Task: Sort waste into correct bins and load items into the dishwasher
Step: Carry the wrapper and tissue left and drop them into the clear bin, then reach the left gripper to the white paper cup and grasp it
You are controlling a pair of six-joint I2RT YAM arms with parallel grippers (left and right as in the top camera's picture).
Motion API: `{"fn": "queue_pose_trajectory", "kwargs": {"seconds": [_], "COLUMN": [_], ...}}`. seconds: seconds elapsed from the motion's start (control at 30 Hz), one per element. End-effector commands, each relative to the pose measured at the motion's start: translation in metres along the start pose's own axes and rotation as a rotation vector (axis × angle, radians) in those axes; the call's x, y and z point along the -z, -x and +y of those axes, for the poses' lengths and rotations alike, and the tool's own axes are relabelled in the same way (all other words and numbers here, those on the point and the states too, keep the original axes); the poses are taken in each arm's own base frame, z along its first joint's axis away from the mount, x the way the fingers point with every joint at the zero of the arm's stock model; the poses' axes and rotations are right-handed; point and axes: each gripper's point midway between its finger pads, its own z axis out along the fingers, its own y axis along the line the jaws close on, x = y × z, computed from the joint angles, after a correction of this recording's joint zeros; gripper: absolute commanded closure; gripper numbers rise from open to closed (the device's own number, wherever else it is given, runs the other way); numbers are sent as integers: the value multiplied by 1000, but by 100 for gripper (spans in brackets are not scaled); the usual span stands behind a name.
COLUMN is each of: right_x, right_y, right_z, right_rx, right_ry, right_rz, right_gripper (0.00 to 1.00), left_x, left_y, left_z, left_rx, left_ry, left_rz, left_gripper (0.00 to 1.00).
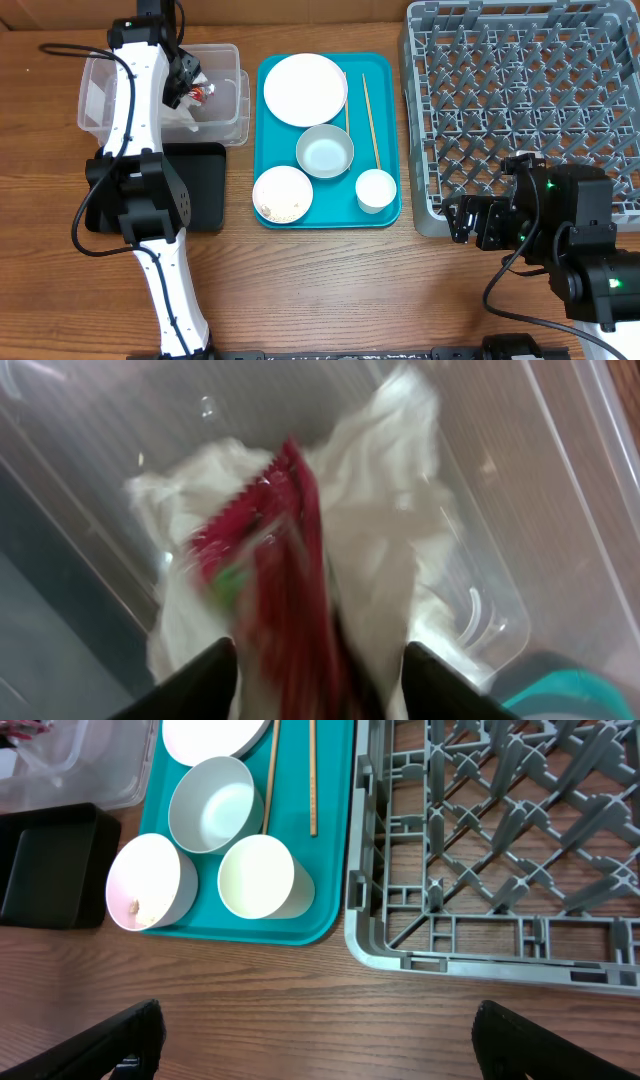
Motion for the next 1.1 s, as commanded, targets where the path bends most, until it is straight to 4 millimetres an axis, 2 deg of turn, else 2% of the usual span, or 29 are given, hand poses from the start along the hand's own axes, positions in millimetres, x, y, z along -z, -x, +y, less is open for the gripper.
{"fn": "queue_pose_trajectory", "kwargs": {"seconds": [0.0, 0.07, 0.17, 0.27, 0.4, 0.5, 0.6, 0.7, 0.87, 1.07], "right_x": [7, 7, 7, 7, 8, 8, 8, 8, 9, 9], "right_y": [8, 8, 8, 7, 8, 7, 7, 7, 10, 14], "right_z": [9, 9, 9, 10, 19, 26, 27, 27, 27, 28], "right_rx": [7, 7, 7, 7, 11, 13, 13, 14, 18, 24], "right_ry": [33, 32, 32, 39, 90, 131, 136, 136, 138, 141], "right_rz": [-28, -28, -28, -28, -26, -21, -20, -21, -32, -48], "right_gripper": [0, 0, 0, 0, 0, 0, 0, 0, 0, 0], "left_x": [21, 43, 72, 112, 170, 209, 237, 250, 246, 230], "left_y": [5, 11, 16, 14, -11, -32, -51, -73, -125, -190], "left_z": [-4, -8, -12, -21, -33, -28, -12, 2, 14, -2], "left_rx": [-77, -152, -237, -374, -597, -703, -752, -811, -943, -1137], "left_ry": [-34, -69, -116, -215, -396, -467, -471, -454, -414, -415], "left_rz": [-24, -55, -90, -107, -85, -74, -61, -19, 121, 205], "left_gripper": [27, 12, 1, 0, 3, 4, 4, 5, 8, 6]}}
